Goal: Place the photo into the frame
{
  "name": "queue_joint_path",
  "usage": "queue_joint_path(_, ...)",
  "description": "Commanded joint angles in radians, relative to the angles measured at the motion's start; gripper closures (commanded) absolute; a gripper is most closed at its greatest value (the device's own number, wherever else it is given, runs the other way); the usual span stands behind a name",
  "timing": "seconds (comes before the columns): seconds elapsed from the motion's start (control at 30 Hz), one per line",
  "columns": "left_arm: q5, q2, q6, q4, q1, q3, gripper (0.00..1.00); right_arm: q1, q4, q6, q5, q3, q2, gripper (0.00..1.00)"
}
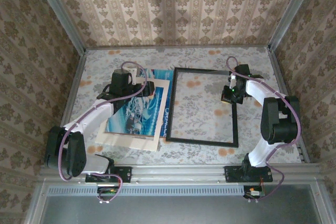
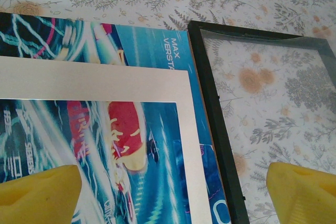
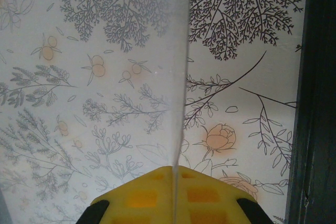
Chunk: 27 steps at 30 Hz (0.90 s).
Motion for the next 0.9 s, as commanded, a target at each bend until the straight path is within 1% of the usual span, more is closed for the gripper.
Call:
queue_joint_path(0.0, 0.013, 0.007, 0.017, -0.011, -0.006, 0.027, 0.07, -0.009, -0.032, -0.012, 0.026, 0.009, -0.007, 1.00)
queue_joint_path(0.43, 0.013, 0.005, 0.017, -0.013, -0.006, 0.025, 0.07, -0.009, -0.036, -0.012, 0.034, 0.009, -0.009, 1.00)
queue_joint_path(0.87, 0.013, 0.006, 0.017, -0.011, -0.007, 0.024, 0.07, -0.006, -0.033, -0.006, 0.013, 0.008, 0.002, 1.00)
